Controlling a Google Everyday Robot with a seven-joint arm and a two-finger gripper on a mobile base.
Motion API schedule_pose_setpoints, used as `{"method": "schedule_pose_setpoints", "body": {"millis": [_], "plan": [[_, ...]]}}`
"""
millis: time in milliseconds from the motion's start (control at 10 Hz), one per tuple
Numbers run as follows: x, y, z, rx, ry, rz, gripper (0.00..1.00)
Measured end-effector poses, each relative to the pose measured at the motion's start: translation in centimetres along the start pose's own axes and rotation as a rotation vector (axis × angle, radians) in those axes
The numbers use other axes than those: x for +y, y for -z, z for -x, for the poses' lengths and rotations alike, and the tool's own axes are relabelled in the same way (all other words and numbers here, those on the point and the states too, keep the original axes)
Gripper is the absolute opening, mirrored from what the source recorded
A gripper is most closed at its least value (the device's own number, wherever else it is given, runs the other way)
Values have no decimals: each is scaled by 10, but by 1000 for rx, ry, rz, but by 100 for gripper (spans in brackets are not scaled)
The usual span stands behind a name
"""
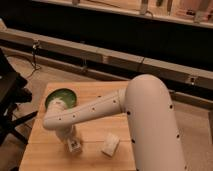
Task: Place the bottle in the ceramic bowl
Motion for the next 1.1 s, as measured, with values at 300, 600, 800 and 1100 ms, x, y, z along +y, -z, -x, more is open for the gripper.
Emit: {"method": "schedule_pose_setpoints", "body": {"millis": [300,600,800,1100], "plan": [[2,5,1,3,-7,-11,13],[12,34,-1,9,-23,-31,2],[13,40,-1,14,-23,-36,2],[25,58,-22,27,-43,-64,2]]}}
